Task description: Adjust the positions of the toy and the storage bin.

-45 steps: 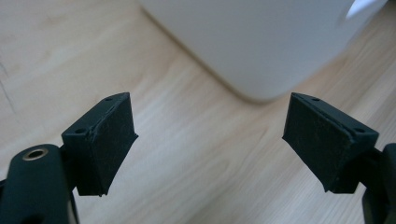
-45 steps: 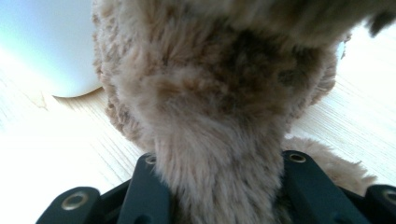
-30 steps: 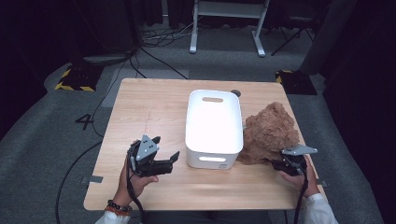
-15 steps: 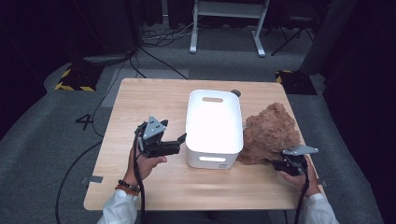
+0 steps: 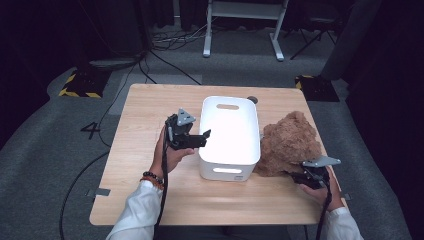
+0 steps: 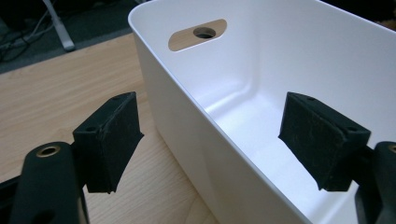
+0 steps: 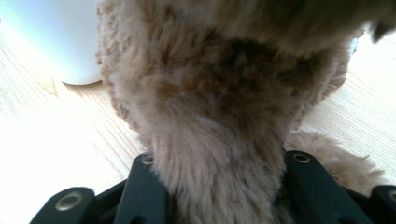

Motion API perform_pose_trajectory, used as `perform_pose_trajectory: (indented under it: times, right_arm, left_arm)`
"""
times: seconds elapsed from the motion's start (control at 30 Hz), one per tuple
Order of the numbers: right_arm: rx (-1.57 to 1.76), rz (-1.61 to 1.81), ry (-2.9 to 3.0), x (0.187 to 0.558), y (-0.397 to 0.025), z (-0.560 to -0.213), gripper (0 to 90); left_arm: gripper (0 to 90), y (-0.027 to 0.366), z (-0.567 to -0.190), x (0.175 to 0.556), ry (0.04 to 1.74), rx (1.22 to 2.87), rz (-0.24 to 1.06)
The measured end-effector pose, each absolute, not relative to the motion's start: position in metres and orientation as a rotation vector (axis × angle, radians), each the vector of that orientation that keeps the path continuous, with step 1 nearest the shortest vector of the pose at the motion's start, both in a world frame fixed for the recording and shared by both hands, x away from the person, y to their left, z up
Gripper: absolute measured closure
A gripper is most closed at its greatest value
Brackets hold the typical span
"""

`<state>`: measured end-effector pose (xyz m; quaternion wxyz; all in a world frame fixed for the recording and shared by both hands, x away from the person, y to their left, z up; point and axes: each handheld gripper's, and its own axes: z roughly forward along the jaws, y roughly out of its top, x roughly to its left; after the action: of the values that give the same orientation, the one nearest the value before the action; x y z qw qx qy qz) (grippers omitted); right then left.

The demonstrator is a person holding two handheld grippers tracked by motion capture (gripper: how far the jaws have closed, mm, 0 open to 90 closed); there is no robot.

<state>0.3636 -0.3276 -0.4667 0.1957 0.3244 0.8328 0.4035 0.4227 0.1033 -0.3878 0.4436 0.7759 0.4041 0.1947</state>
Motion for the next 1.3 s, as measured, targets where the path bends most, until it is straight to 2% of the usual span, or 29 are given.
perform_pose_trajectory:
  times: [0.17, 0.3, 0.37, 0.47, 0.57, 0.67, 0.73, 0.77, 0.87, 1.0, 1.3]
  right_arm:
    - [0.906, 1.131, 2.335, 0.363, -0.328, -0.467, 66.0]
    - [0.904, 1.13, 2.336, 0.363, -0.328, -0.467, 66.0]
    - [0.901, 1.129, 2.335, 0.364, -0.328, -0.467, 66.0]
    - [0.9, 1.127, 2.336, 0.363, -0.328, -0.467, 66.1]
    - [0.898, 1.125, 2.337, 0.363, -0.327, -0.467, 66.0]
    - [0.901, 1.121, 2.333, 0.363, -0.327, -0.466, 65.9]
    - [0.901, 1.12, 2.333, 0.363, -0.327, -0.466, 65.9]
    - [0.902, 1.118, 2.333, 0.363, -0.326, -0.466, 65.9]
    - [0.9, 1.118, 2.332, 0.363, -0.326, -0.466, 65.9]
    - [0.899, 1.115, 2.333, 0.363, -0.326, -0.466, 65.9]
    - [0.899, 1.111, 2.335, 0.363, -0.326, -0.465, 65.7]
  left_arm:
    - [21.9, 0.094, -0.393, 0.438, 1.061, 1.952, 0.484]
    - [26.5, 0.091, -0.395, 0.448, 1.115, 1.954, 0.504]
    - [32.9, 0.091, -0.399, 0.453, 1.143, 1.96, 0.485]
    - [32.4, 0.094, -0.401, 0.457, 1.147, 1.944, 0.437]
    - [35.6, 0.093, -0.401, 0.458, 1.136, 1.938, 0.424]
    - [50.0, 0.089, -0.399, 0.458, 1.147, 1.942, 0.46]
    - [52.0, 0.086, -0.397, 0.458, 1.153, 1.952, 0.5]
    - [56.5, 0.084, -0.396, 0.46, 1.158, 1.96, 0.536]
    - [58.1, 0.081, -0.394, 0.463, 1.17, 1.98, 0.557]
    - [69.8, 0.077, -0.393, 0.465, 1.17, 1.981, 0.587]
    - [71.8, 0.079, -0.392, 0.47, 1.209, 1.97, 0.584]
